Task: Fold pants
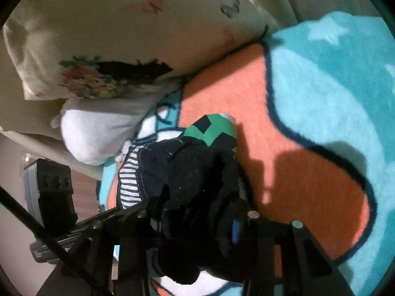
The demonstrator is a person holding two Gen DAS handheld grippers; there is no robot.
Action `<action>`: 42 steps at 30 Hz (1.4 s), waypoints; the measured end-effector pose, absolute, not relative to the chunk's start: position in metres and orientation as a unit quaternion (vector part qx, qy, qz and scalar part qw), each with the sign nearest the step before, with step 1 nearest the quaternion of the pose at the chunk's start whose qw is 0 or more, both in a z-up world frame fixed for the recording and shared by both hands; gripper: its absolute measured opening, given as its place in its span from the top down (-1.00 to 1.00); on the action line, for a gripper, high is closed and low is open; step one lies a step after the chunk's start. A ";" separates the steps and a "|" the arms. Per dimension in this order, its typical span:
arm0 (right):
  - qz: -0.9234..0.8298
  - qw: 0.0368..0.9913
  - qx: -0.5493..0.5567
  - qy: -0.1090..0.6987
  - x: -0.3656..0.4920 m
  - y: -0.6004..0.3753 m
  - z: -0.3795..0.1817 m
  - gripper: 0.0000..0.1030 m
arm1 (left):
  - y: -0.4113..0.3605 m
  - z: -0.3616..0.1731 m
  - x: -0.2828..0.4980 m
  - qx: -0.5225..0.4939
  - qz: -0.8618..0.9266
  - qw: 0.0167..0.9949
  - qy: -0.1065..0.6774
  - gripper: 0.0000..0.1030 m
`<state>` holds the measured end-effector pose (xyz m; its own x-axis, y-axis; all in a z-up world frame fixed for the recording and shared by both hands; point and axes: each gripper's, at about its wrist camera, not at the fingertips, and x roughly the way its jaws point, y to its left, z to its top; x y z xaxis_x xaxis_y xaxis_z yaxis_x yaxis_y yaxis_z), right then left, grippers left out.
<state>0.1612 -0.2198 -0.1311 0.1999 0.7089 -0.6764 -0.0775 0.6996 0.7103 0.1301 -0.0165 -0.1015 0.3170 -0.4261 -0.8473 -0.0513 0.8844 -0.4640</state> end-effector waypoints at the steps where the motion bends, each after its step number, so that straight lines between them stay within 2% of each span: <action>1: 0.273 0.725 0.279 0.567 0.162 -0.221 -0.127 0.18 | -0.017 -0.096 0.131 -0.211 -0.120 0.787 0.567 0.16; 7: 0.271 0.737 0.285 0.549 0.173 -0.229 -0.107 0.18 | -0.022 -0.083 0.145 -0.223 -0.127 0.789 0.559 0.16; 13: 0.250 0.738 0.277 0.562 0.182 -0.228 -0.119 0.18 | -0.034 -0.101 0.156 -0.203 -0.113 0.783 0.577 0.15; 17: 0.238 0.737 0.276 0.569 0.182 -0.234 -0.129 0.18 | -0.043 -0.112 0.158 -0.187 -0.100 0.783 0.585 0.11; 19: 0.235 0.738 0.276 0.570 0.181 -0.237 -0.130 0.18 | -0.046 -0.114 0.158 -0.177 -0.093 0.786 0.584 0.02; 23: 0.225 0.740 0.260 0.578 0.186 -0.237 -0.136 -0.07 | -0.045 -0.121 0.163 -0.169 -0.075 0.788 0.588 -0.24; 24: 0.220 0.740 0.258 0.581 0.187 -0.237 -0.137 -0.19 | -0.041 -0.121 0.162 -0.176 -0.076 0.785 0.589 -0.25; 29: 0.204 0.769 0.266 0.545 0.180 -0.256 -0.107 -0.35 | -0.019 -0.104 0.144 -0.208 -0.066 0.788 0.576 -0.25; 34: 0.205 0.801 0.278 0.489 0.153 -0.267 -0.061 -0.37 | -0.008 -0.087 0.119 -0.202 -0.036 0.807 0.554 -0.25; 35: 0.212 0.799 0.280 0.488 0.151 -0.268 -0.059 -0.31 | -0.009 -0.088 0.115 -0.200 -0.035 0.807 0.555 -0.25; 38: 0.240 0.778 0.287 0.504 0.138 -0.252 -0.066 -0.10 | -0.015 -0.104 0.111 -0.190 -0.033 0.797 0.573 -0.25; 42: 0.220 0.766 0.262 0.544 0.131 -0.238 -0.099 -0.07 | -0.022 -0.126 0.113 -0.173 -0.027 0.785 0.594 -0.25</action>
